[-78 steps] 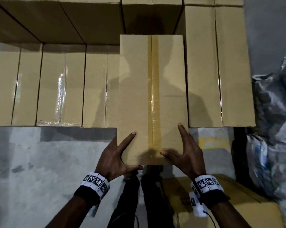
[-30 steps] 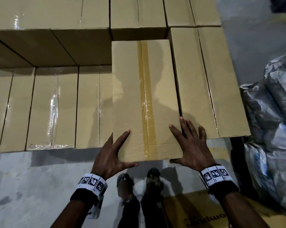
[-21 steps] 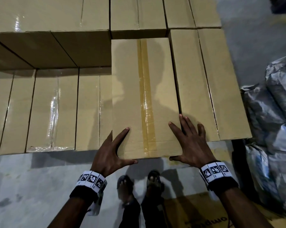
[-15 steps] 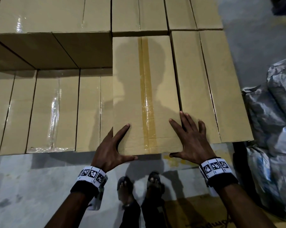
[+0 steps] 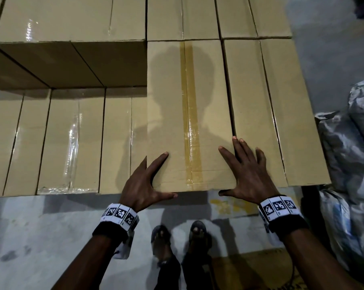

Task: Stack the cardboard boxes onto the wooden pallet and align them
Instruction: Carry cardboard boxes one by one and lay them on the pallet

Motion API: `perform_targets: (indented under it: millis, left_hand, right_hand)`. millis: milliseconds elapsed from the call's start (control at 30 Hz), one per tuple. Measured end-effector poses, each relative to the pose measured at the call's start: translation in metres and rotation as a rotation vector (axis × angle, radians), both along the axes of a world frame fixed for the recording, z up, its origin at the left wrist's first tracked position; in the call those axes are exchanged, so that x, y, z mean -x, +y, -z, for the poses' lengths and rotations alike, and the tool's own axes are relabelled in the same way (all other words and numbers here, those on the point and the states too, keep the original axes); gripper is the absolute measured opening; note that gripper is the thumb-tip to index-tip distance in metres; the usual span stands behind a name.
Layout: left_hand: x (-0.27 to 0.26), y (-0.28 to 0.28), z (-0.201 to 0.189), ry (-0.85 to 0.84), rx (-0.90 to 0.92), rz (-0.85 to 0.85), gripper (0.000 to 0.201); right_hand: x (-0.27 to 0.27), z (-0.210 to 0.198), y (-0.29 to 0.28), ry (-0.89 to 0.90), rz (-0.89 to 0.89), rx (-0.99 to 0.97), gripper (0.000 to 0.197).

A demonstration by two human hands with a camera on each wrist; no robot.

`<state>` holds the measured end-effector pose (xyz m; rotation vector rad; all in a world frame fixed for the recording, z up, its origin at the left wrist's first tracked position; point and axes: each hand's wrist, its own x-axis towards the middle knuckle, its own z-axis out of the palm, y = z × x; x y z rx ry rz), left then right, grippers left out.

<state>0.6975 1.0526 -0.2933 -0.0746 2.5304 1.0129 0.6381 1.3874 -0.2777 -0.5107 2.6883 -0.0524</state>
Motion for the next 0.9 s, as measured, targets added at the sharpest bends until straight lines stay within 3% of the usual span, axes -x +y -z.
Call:
perform_targets:
  millis: [433, 533, 667, 800, 900]
  left_hand:
    - [-0.004, 0.006, 0.0, 0.014, -0.012, -0.022, 0.124]
    - [-0.012, 0.014, -0.001, 0.175, 0.113, -0.024, 0.126]
    - [-0.025, 0.044, -0.009, 0.45, 0.299, 0.065, 0.115]
    - [-0.017, 0.087, -0.012, 0.474, 0.258, 0.264, 0.098]
    - [0.001, 0.122, -0.01, 0.469, 0.27, 0.418, 0.096]
  right_hand:
    - [-0.003, 0.001, 0.003, -0.01, -0.001, 0.062, 0.142]
    - [-0.014, -0.003, 0.01, 0.06, 0.033, 0.169, 0.133]
    - [-0.038, -0.009, 0.032, 0.292, 0.287, 0.458, 0.108]
    - [-0.035, 0.01, 0.082, 0.525, 0.65, 0.548, 0.085]
    - [-0.022, 0.027, 0.129, 0.675, 0.97, 0.642, 0.086]
